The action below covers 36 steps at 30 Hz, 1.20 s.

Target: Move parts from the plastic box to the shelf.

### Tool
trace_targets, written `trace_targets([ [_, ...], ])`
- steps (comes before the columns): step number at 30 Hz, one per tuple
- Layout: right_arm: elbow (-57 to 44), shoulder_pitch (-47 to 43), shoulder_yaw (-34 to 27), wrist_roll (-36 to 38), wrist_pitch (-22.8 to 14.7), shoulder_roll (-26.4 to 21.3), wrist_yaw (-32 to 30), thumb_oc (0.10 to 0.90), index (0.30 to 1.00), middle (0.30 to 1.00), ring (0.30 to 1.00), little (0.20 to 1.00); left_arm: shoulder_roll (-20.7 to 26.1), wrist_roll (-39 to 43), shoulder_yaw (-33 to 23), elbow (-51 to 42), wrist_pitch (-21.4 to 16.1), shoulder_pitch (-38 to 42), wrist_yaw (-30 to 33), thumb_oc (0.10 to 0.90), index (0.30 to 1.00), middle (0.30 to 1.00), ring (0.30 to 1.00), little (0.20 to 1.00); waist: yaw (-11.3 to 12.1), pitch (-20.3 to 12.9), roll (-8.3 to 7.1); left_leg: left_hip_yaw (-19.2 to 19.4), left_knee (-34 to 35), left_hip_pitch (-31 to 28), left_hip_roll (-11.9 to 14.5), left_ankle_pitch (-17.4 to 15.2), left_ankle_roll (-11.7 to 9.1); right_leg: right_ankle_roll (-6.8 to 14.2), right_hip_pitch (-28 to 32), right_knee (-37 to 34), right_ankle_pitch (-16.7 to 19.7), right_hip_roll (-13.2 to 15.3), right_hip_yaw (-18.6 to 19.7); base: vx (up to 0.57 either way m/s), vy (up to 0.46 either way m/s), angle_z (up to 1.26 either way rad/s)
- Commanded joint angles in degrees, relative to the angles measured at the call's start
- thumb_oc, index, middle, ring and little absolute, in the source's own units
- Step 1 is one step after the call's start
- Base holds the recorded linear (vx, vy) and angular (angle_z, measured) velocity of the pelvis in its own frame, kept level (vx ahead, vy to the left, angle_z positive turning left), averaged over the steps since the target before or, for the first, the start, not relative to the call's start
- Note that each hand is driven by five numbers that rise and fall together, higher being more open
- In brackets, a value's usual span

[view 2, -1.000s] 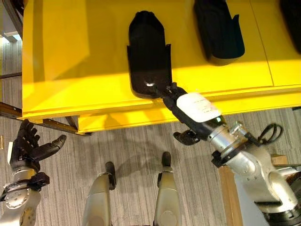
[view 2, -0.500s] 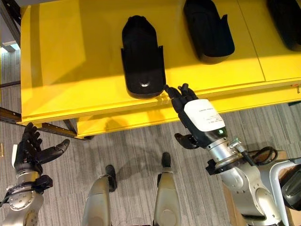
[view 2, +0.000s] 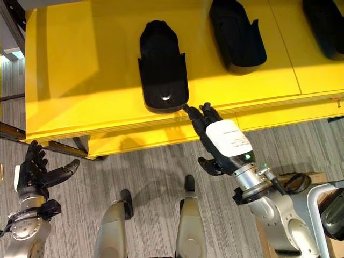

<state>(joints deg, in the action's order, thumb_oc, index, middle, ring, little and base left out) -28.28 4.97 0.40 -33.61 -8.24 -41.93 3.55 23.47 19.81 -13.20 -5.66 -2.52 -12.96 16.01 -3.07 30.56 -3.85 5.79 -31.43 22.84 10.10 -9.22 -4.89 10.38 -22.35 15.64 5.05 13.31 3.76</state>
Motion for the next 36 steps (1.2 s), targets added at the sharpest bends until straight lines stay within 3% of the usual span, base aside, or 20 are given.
trace_targets([
  [1,-0.98,-3.84,0.75,-0.3,-2.02,0.97,-1.7,0.9,1.0,1.0,1.0,1.0,2.97,-2.92,-3.23,-6.16,-4.95,-1.95,2.84,0.9,1.0,1.0,1.0,1.0,-0.25,-5.54,-1.69,-4.54,4.97,-0.77,0.76,4.96,-0.77,-0.4,-1.19,4.01,1.01,-0.35,-0.08,0.0,0.0,0.0],
  [15,3.76,-7.89,6.7,-1.76,-1.0,2.13,-2.55,0.9,1.0,1.0,1.0,1.0,2.86,-3.38,-1.72,-5.9,-5.14,-0.44,4.01,0.9,1.0,1.0,1.0,1.0,0.2,-5.2,-2.09,-4.21,4.22,-1.02,0.36,4.38,-0.54,-0.31,-0.31,3.34,1.21,0.05,0.25,0.0,0.0,0.0],
  [36,7.39,-12.04,5.36,-3.3,1.74,3.68,-7.98,0.9,1.0,1.0,1.0,1.0,2.31,-2.71,-0.31,-5.43,-5.61,1.13,5.37,0.9,1.0,1.0,1.0,1.0,0.67,-4.77,-1.6,-4.53,3.49,-0.22,0.25,4.41,-0.33,-0.55,-1.52,4.44,1.11,0.11,0.32,0.0,0.0,0.0],
])
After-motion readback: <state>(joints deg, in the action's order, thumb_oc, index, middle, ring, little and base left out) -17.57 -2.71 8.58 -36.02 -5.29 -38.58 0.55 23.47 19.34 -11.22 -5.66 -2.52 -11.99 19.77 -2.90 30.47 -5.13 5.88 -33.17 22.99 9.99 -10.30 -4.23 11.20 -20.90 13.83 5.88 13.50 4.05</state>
